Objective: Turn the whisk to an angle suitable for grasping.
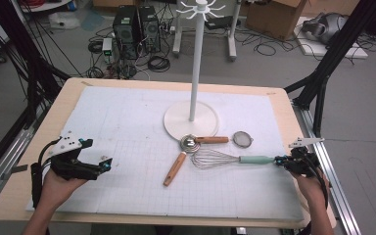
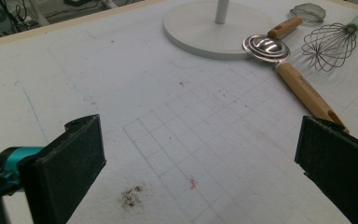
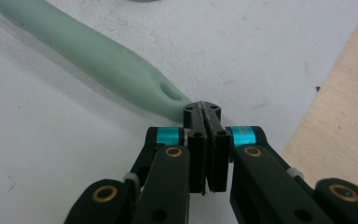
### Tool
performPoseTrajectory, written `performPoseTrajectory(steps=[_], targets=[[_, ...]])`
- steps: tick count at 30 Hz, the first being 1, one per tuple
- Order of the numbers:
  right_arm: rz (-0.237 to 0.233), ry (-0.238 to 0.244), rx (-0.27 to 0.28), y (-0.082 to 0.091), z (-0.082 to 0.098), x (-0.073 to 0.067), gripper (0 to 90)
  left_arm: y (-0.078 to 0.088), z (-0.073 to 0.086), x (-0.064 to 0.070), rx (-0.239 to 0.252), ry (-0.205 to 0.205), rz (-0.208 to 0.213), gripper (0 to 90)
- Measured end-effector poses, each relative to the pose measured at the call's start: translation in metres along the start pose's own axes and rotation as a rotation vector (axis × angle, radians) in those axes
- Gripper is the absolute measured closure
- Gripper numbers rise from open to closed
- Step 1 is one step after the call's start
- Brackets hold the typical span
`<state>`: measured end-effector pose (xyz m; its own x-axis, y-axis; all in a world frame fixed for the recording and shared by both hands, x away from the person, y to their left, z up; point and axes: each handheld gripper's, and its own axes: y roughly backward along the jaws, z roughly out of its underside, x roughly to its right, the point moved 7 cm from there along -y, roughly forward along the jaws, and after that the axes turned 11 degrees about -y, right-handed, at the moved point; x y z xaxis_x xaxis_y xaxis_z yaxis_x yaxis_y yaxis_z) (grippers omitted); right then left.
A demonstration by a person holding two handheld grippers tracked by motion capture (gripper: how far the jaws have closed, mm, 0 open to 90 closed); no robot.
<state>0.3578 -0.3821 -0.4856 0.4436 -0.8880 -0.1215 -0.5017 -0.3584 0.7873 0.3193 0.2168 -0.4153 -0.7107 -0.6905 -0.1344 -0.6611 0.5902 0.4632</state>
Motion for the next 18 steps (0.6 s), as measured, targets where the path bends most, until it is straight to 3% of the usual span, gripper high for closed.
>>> performPoseTrajectory(steps=[18], targets=[[-0.06,0.025,-0.001,-0.006,-0.002,-0.015,89.4,0.0,-0.001,0.001,0.003,0.002,-0.001,1.8]])
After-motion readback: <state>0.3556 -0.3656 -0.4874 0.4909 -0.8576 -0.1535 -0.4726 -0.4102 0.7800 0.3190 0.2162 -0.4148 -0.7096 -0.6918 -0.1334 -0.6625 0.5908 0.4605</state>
